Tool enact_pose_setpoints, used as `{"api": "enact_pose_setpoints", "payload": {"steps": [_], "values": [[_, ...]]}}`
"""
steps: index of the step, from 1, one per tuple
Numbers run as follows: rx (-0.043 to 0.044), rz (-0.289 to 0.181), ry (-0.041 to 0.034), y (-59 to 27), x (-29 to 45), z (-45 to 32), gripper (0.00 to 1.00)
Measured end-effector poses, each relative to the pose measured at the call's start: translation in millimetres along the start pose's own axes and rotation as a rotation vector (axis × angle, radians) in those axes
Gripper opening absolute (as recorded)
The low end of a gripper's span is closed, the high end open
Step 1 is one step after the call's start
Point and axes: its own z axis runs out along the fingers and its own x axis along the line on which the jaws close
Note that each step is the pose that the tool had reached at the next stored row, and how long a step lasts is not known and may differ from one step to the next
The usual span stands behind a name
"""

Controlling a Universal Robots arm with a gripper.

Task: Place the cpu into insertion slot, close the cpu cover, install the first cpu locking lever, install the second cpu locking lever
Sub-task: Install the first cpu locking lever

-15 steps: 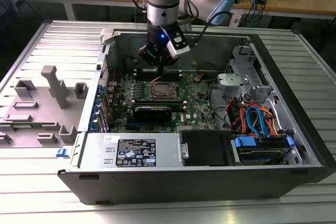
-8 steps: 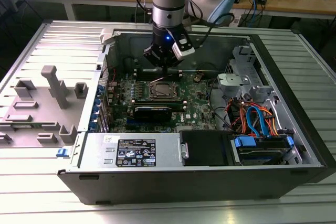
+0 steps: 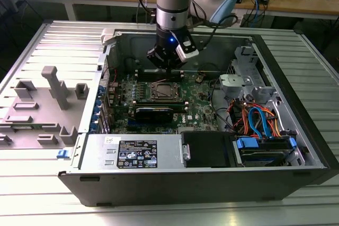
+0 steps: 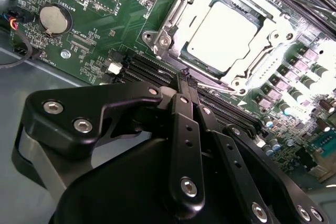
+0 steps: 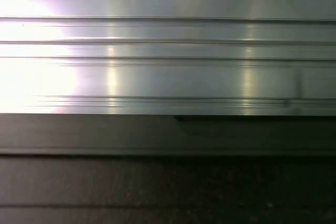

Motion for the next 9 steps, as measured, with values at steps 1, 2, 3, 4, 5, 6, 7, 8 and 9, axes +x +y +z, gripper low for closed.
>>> {"api": "enact_pose_setpoints", "payload": {"steps": [1,2,3,4,5,6,7,8,9], "values": [[0.0001,0.0,0.0001,0.0,-0.1,0.4,0.11],[0.0,0.0,0.0001,0.0,-0.4,1.7,0.11],[0.0,0.0,0.0001,0.0,-0.6,2.8,0.11],[-0.0001,0.0,0.0002,0.0,-0.8,4.0,0.11],[0.0,0.0,0.0002,0.0,-1.0,4.7,0.11],[0.0,0.0,0.0002,0.0,-1.2,5.3,0.11],[0.0001,0.0,0.0003,0.0,-1.6,6.7,0.11],[0.0,0.0,0.0004,0.0,-1.9,7.4,0.11],[0.0001,0.0,0.0005,0.0,-2.0,8.1,0.11]]}}
